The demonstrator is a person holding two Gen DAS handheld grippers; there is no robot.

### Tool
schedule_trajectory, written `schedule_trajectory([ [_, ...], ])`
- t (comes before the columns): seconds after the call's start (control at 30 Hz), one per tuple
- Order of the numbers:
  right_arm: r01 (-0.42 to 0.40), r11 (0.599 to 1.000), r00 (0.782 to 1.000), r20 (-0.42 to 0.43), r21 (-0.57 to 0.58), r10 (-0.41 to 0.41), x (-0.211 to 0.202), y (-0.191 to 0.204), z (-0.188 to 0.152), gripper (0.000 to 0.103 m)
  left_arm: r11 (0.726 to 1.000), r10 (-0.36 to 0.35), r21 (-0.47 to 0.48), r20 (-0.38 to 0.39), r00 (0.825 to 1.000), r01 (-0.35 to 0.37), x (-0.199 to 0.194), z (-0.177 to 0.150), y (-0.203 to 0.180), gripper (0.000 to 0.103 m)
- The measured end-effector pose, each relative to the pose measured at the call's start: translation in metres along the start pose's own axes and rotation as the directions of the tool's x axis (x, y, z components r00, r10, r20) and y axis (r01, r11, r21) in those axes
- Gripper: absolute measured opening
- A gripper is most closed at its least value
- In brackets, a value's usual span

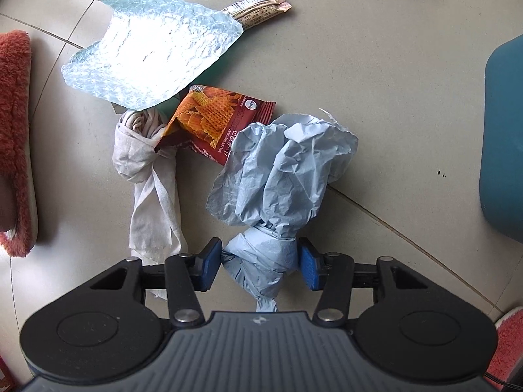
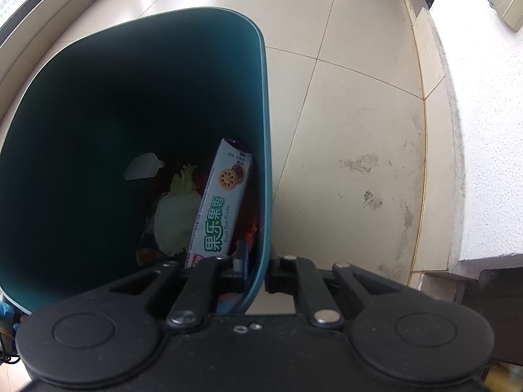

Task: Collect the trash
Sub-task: 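Grasp the light-blue plastic bag with the left tool, then lift the blue bag and carry it into the teal bin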

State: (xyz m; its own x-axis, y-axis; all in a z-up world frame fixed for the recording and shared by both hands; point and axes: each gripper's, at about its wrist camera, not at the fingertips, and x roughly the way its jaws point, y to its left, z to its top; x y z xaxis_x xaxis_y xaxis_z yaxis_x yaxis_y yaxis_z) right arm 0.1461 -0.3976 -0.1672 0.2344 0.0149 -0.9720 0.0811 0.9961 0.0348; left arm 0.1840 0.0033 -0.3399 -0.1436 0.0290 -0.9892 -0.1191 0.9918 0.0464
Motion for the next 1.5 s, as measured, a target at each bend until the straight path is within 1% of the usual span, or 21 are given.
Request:
schedule_trajectory([
  [0.1, 0.004, 1.000, 1.000, -0.001, -0.005, -0.004, 0.002, 0.001, 0.000, 0.008, 1.000, 0.006, -0.005, 0.030, 1.000, -0.006, -0.016, 0.001, 0.004, 0.049],
  [0.2, 0.005, 1.000, 1.000, 0.000, -0.006, -0.005, 0.002, 0.003, 0.000, 0.008, 1.000, -0.003, -0.013, 0.057, 0.998, 0.004, -0.037, 0.001, 0.004, 0.049],
  [0.33, 0.010, 1.000, 1.000, 0.002, -0.010, -0.010, 0.003, 0.004, -0.001, 0.008, 1.000, -0.017, 0.009, 0.117, 0.993, 0.016, -0.068, 0.000, -0.001, 0.049],
  [0.4, 0.010, 1.000, 1.000, 0.003, -0.006, -0.010, 0.003, 0.005, -0.001, 0.008, 0.999, -0.027, 0.025, 0.143, 0.989, 0.024, -0.085, 0.000, -0.011, 0.049],
  [0.47, 0.010, 1.000, 1.000, 0.004, -0.003, -0.010, 0.003, 0.005, -0.002, 0.008, 0.998, -0.019, 0.056, 0.177, 0.984, 0.010, -0.104, -0.006, -0.022, 0.049],
  [0.6, 0.012, 1.000, 1.000, 0.005, -0.005, -0.012, 0.004, 0.005, -0.002, 0.008, 0.994, -0.044, 0.105, 0.246, 0.968, 0.019, -0.143, -0.015, -0.035, 0.049],
  [0.63, 0.013, 1.000, 1.000, 0.006, -0.006, -0.013, 0.003, 0.005, -0.002, 0.008, 0.993, -0.053, 0.112, 0.265, 0.963, 0.024, -0.146, -0.011, -0.043, 0.049],
  [0.77, 0.011, 1.000, 1.000, 0.015, -0.007, -0.011, 0.001, 0.005, -0.003, 0.008, 0.991, -0.081, 0.131, 0.328, 0.941, 0.040, -0.188, -0.016, -0.052, 0.049],
  [0.87, 0.008, 1.000, 1.000, 0.023, -0.007, -0.008, -0.002, 0.004, -0.005, 0.008, 0.987, -0.114, 0.144, 0.365, 0.924, 0.065, -0.217, -0.019, -0.056, 0.049],
  [0.93, 0.007, 1.000, 1.000, 0.027, -0.007, -0.007, -0.004, 0.003, -0.005, 0.008, 0.985, -0.136, 0.156, 0.393, 0.909, 0.080, -0.239, -0.021, -0.061, 0.049],
  [1.1, 0.005, 1.000, 0.999, 0.035, -0.008, -0.005, -0.007, 0.003, -0.007, 0.008, 0.970, -0.192, 0.223, 0.451, 0.872, 0.099, -0.287, -0.027, -0.083, 0.049],
  [1.27, -0.018, 1.000, 0.999, 0.029, 0.019, 0.017, -0.009, -0.003, -0.006, 0.008, 0.943, -0.271, 0.307, 0.482, 0.833, 0.129, -0.330, -0.035, -0.113, 0.049],
  [1.37, -0.015, 1.000, 0.999, 0.030, 0.012, 0.015, -0.011, -0.004, -0.005, 0.008, 0.924, -0.318, 0.352, 0.495, 0.809, 0.148, -0.352, -0.036, -0.132, 0.049],
  [1.47, -0.014, 1.000, 0.999, 0.031, 0.008, 0.014, -0.011, -0.004, -0.005, 0.008, 0.906, -0.350, 0.394, 0.498, 0.794, 0.152, -0.366, -0.036, -0.154, 0.049],
  [1.5, -0.016, 1.000, 0.999, 0.030, 0.008, 0.015, -0.012, -0.005, -0.004, 0.008, 0.899, -0.359, 0.411, 0.494, 0.792, 0.151, -0.366, -0.037, -0.162, 0.049],
])
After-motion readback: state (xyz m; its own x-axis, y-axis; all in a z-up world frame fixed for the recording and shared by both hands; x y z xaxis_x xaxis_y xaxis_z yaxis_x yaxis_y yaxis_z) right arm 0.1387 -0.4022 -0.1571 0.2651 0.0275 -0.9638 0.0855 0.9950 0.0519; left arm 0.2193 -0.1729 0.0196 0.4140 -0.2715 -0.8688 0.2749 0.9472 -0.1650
